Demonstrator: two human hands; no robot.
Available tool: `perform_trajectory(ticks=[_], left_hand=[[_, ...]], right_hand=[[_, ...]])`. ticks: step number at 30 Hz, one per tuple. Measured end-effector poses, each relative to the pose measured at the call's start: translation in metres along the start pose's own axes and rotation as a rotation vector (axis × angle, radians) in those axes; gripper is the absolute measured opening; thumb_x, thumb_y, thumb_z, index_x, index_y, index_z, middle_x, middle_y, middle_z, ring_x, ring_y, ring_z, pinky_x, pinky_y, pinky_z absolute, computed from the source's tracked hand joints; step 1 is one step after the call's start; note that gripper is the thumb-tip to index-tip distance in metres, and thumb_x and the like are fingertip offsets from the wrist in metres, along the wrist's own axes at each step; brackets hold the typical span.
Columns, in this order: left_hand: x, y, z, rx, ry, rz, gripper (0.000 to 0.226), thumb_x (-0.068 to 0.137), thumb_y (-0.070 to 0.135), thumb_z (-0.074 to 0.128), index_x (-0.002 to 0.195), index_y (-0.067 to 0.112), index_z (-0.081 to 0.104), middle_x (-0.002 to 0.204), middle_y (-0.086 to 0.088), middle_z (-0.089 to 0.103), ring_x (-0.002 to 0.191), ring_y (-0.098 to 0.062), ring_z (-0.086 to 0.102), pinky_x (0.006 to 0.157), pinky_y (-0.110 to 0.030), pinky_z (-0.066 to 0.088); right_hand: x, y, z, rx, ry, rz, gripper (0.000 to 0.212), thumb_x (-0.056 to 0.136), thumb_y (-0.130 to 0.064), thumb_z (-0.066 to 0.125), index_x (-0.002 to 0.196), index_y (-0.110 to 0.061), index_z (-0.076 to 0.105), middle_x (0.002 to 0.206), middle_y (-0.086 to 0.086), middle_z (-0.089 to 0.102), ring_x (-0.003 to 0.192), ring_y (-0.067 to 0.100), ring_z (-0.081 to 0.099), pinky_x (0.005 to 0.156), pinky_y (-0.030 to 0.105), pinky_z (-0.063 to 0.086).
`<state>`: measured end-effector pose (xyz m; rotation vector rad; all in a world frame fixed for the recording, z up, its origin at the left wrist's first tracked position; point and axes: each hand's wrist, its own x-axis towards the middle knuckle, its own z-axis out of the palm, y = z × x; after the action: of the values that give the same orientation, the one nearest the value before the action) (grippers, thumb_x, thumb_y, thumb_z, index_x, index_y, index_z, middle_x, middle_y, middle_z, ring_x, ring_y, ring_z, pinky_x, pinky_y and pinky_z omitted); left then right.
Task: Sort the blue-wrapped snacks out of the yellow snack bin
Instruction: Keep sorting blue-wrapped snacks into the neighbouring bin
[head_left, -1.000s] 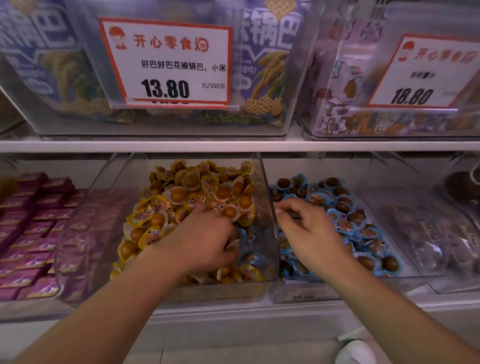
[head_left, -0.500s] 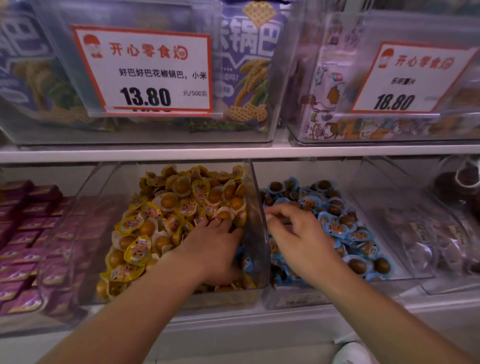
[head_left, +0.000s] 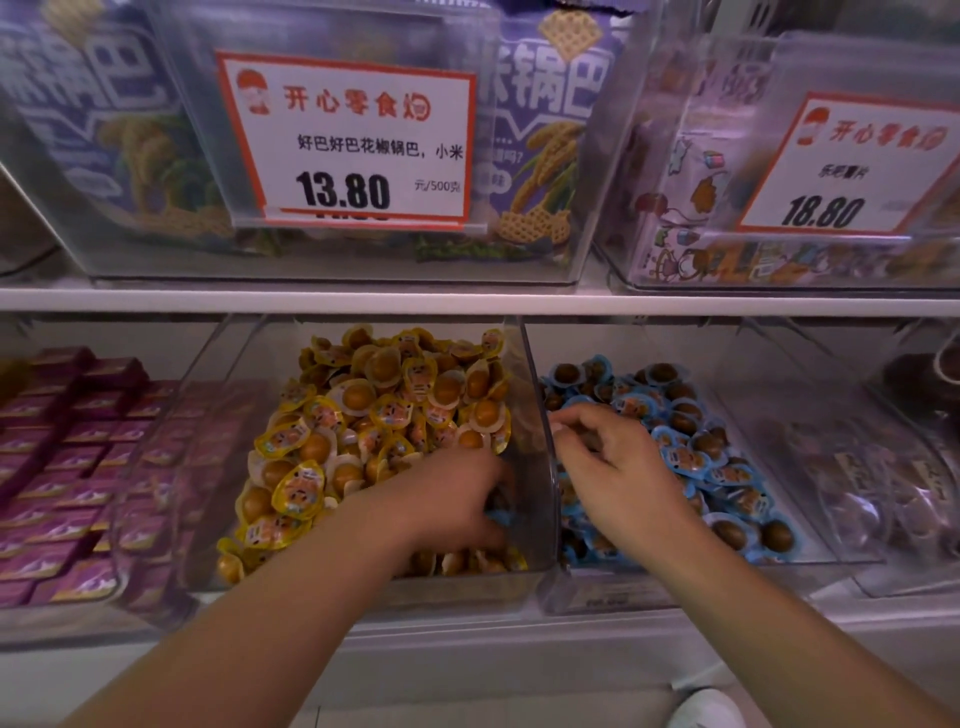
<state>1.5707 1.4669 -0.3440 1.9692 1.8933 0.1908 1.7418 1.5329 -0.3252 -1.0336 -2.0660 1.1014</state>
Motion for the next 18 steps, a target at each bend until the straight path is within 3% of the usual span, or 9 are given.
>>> perform_trajectory(ticks=[2, 4, 8, 11, 13, 16, 18], left_hand=[[-0.004, -0.005, -0.012, -0.224, 0.075, -0.029, 0.029, 0.078, 0.020, 0.076, 0.106, 0.025, 0.071, 0.092, 0.014, 0.065, 0.076, 0.002, 0.060, 0.059, -0.012, 0.042], [-0.013, -0.014, -0.024, -0.423, 0.151, -0.058, 0.025, 0.081, 0.017, 0.076, 0.104, 0.027, 0.072, 0.096, 0.014, 0.068, 0.083, 0.006, 0.063, 0.065, -0.006, 0.045], [-0.044, -0.022, -0.039, -0.921, 0.351, -0.133, 0.024, 0.082, 0.014, 0.077, 0.105, 0.020, 0.073, 0.100, -0.003, 0.074, 0.090, -0.010, 0.071, 0.069, -0.019, 0.054], [-0.059, -0.011, -0.047, -1.346, 0.506, -0.135, 0.033, 0.075, 0.017, 0.073, 0.107, 0.008, 0.070, 0.102, -0.015, 0.074, 0.084, -0.021, 0.072, 0.062, -0.027, 0.056], [-0.066, -0.003, -0.053, -1.437, 0.609, -0.049, 0.032, 0.076, 0.017, 0.070, 0.105, 0.004, 0.068, 0.097, -0.014, 0.075, 0.078, -0.018, 0.069, 0.059, -0.024, 0.053], [-0.076, 0.012, -0.054, -1.345, 0.786, 0.043, 0.030, 0.080, 0.019, 0.076, 0.108, 0.010, 0.069, 0.102, -0.009, 0.075, 0.091, -0.022, 0.072, 0.070, -0.024, 0.056], [-0.079, 0.021, -0.043, -1.119, 0.866, 0.064, 0.033, 0.083, 0.014, 0.077, 0.114, 0.023, 0.069, 0.106, 0.003, 0.075, 0.099, -0.014, 0.072, 0.079, -0.022, 0.056]], right_hand=[[0.001, 0.001, -0.001, 0.014, 0.006, -0.015, 0.015, 0.097, -0.031, 0.055, 0.098, -0.030, 0.070, 0.087, -0.007, 0.073, 0.081, 0.004, 0.067, 0.074, 0.035, 0.057], [0.002, 0.000, -0.002, 0.044, 0.053, -0.060, 0.015, 0.097, -0.025, 0.058, 0.095, -0.032, 0.071, 0.085, -0.010, 0.073, 0.081, 0.003, 0.068, 0.074, 0.029, 0.056], [0.001, -0.023, -0.009, 0.123, 0.274, -0.239, 0.021, 0.096, -0.017, 0.058, 0.092, -0.035, 0.069, 0.085, -0.010, 0.071, 0.081, 0.004, 0.067, 0.067, 0.016, 0.052], [-0.010, -0.049, -0.004, 0.183, 0.319, -0.324, 0.016, 0.092, -0.032, 0.053, 0.094, -0.035, 0.068, 0.089, -0.010, 0.069, 0.082, 0.008, 0.067, 0.067, 0.018, 0.052], [-0.021, -0.064, 0.007, 0.252, 0.225, -0.278, 0.019, 0.090, -0.043, 0.052, 0.101, -0.039, 0.066, 0.094, -0.010, 0.069, 0.088, 0.009, 0.068, 0.069, 0.022, 0.055], [-0.033, -0.084, 0.031, 0.473, -0.046, -0.059, 0.038, 0.081, -0.059, 0.059, 0.116, -0.044, 0.061, 0.110, -0.018, 0.069, 0.104, 0.000, 0.066, 0.086, 0.021, 0.054], [-0.035, -0.094, 0.048, 0.766, -0.199, 0.167, 0.050, 0.075, -0.059, 0.074, 0.119, -0.035, 0.064, 0.115, -0.010, 0.072, 0.110, 0.010, 0.067, 0.098, 0.039, 0.053]])
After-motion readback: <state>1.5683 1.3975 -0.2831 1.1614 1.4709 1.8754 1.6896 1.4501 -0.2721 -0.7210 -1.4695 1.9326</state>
